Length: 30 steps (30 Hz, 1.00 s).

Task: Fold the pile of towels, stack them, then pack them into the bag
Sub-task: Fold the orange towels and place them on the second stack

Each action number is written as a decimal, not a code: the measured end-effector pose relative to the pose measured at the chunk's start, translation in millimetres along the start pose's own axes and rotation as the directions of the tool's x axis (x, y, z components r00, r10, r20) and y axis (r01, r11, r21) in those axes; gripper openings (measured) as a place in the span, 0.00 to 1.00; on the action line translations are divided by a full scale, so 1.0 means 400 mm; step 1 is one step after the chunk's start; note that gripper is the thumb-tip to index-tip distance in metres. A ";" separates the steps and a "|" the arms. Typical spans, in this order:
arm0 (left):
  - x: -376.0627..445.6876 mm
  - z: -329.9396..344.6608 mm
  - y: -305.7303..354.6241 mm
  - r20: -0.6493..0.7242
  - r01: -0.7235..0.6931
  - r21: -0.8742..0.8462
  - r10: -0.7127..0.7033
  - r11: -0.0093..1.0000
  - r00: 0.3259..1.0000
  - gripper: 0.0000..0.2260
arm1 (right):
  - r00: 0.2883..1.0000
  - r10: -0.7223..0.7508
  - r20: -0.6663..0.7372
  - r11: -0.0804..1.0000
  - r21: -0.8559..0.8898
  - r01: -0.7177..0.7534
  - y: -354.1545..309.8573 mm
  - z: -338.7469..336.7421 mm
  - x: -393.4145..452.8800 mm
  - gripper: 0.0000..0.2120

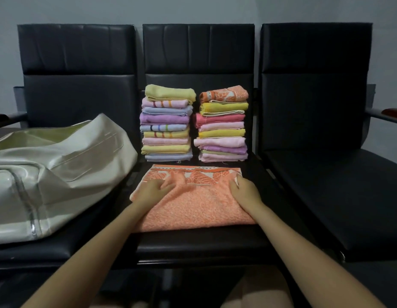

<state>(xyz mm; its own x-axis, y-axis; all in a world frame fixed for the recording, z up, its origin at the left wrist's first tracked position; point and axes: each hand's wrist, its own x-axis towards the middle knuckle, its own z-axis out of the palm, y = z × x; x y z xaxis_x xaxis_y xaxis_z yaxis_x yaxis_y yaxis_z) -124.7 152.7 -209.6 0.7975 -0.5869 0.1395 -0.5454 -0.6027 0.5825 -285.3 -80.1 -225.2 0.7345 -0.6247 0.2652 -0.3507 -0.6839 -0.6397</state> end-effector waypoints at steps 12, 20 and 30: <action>-0.063 -0.066 -0.005 0.148 0.154 -0.194 -0.126 0.969 0.981 0.21 | 0.999 -0.026 -0.022 0.995 -0.099 0.024 0.049 -0.085 -0.044 0.21; -0.027 -0.089 0.034 -0.003 0.041 -0.311 -0.045 0.950 0.999 0.14 | 0.966 0.246 0.081 0.835 0.488 -0.254 -0.042 -0.201 0.060 0.08; 0.008 0.000 -0.025 -0.202 0.025 -0.078 -0.041 0.997 0.978 0.13 | 0.979 0.199 -0.050 0.977 0.080 -0.195 0.061 -0.032 0.139 0.14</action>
<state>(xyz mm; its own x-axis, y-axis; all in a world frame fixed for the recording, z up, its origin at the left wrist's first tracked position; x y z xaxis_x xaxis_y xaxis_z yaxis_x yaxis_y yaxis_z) -116.7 156.9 -215.1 0.8547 -0.4404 0.2748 -0.5033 -0.5732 0.6467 -260.4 -136.5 -216.9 0.6199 -0.7665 0.1678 -0.4395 -0.5163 -0.7350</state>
